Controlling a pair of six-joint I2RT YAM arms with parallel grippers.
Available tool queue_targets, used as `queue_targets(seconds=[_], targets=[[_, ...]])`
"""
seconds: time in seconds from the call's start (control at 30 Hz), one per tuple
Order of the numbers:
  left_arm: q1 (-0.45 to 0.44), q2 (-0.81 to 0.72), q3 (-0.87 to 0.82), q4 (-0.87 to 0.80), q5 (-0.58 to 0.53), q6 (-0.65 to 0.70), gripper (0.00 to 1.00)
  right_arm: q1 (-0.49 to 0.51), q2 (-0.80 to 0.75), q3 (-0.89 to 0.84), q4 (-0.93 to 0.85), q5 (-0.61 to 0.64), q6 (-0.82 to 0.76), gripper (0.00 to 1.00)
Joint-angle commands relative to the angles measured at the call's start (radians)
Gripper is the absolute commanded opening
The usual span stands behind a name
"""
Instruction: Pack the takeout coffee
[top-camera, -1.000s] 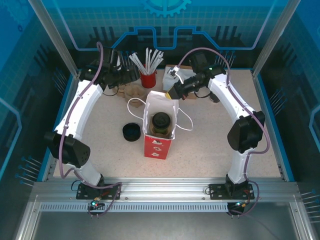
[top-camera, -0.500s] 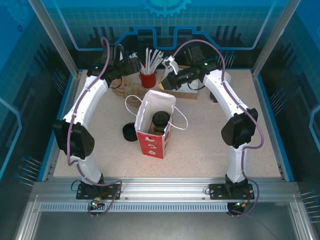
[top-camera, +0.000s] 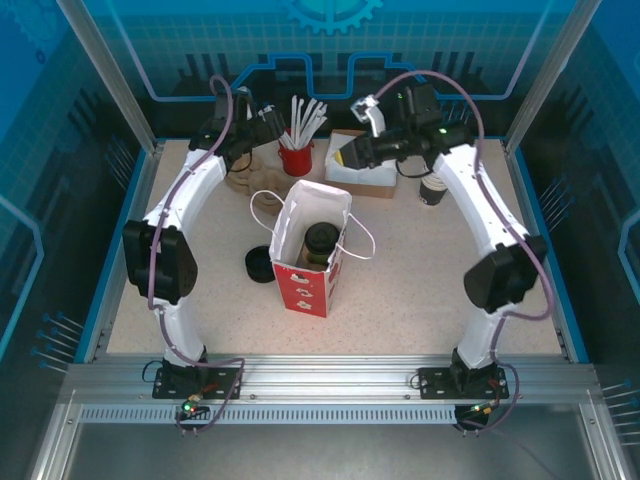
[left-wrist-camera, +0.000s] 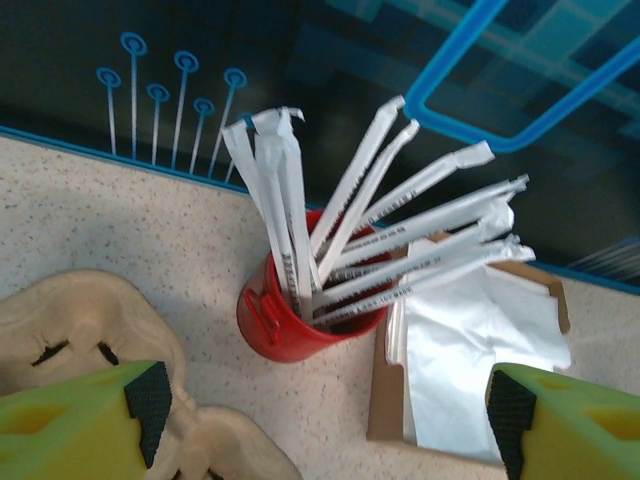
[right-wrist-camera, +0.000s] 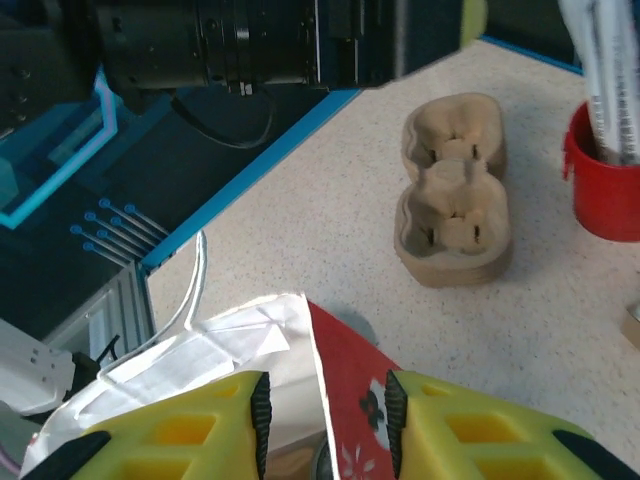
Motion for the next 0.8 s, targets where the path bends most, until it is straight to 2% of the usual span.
queue_targets(seconds=[0.0,0.17,0.3,0.5,0.77], targets=[[0.021,0.012,-0.014,0.093,-0.013,-0.045,0.83,-0.027,-0.143,-0.118,0.111,0.035,0.140,0.41],[0.022,0.015,0.015,0.073,-0.014,-0.031,0.83,-0.045,-0.247,-0.229,0.093,0.067,0.130,0.42],[0.025,0.060,0.069,0.073,0.026,-0.047,0.84,-0.059,-0.291,-0.287,0.107,0.093,0.136,0.42],[0.029,0.140,0.166,0.050,0.027,-0.048,0.84,-0.067,-0.280,-0.285,0.098,0.104,0.117,0.42],[0.081,0.249,0.236,0.069,0.052,-0.057,0.80,-0.069,-0.266,-0.293,0.121,0.143,0.116,0.40]])
